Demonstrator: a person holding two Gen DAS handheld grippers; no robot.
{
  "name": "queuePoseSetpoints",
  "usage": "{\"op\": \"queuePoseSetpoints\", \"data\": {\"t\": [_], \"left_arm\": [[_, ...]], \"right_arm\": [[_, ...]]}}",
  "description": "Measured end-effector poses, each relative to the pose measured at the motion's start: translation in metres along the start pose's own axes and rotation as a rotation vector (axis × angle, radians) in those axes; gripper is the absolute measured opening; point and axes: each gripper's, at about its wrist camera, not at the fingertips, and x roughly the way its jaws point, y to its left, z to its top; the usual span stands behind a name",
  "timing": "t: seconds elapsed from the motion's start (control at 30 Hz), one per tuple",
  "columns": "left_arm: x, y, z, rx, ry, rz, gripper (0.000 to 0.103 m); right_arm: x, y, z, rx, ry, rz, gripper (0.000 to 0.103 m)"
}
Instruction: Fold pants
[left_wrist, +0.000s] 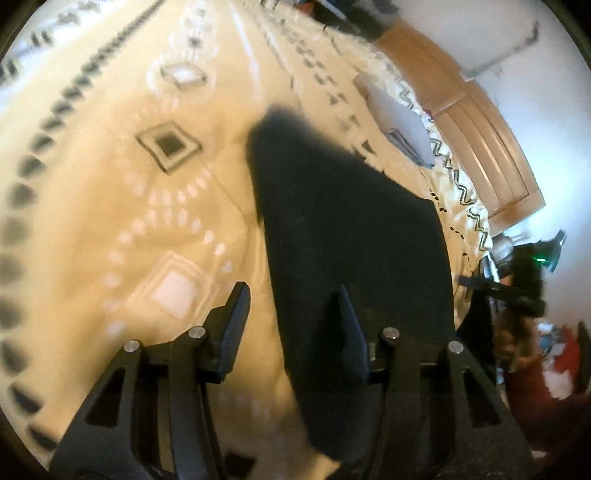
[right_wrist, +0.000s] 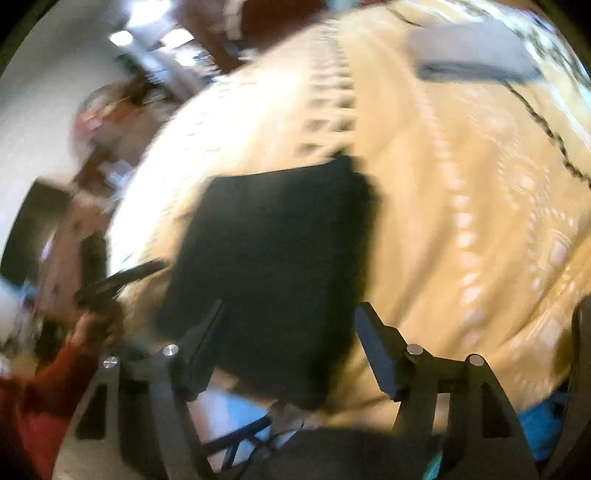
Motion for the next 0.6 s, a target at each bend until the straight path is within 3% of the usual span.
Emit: {"op": "queuePoseSetpoints", "data": {"t": [0.03, 0.13, 0.3, 0.43, 0.6], "left_arm": [[0.005, 0.002, 0.001, -0.01, 0.004, -0.026, 0.049], [0.008, 0.0, 0.004, 0.001, 0.013, -0.055, 0.049], [0.018, -0.001, 0.015, 0.028, 0.044, -0.075, 0.049], [0.026, -0.002, 0.023, 0.044, 0.065, -0.109, 0.049], [0.027, -0.008, 0.021, 0.071, 0.051, -0.121, 0.049]], "right_arm": [[0.012, -0.01, 0.006, 0.028, 0.018, 0.016, 0.065], [0.038, -0.018, 0.014, 0.026, 0.06, 0.071, 0.059], [0.055, -0.028, 0.008, 0.016, 0.094, 0.12, 0.059], [0.059, -0.042, 0.003, 0.052, 0.107, 0.211, 0.062], [0.073, -0.033, 0.006, 0.034, 0.103, 0.267, 0.062]]}}
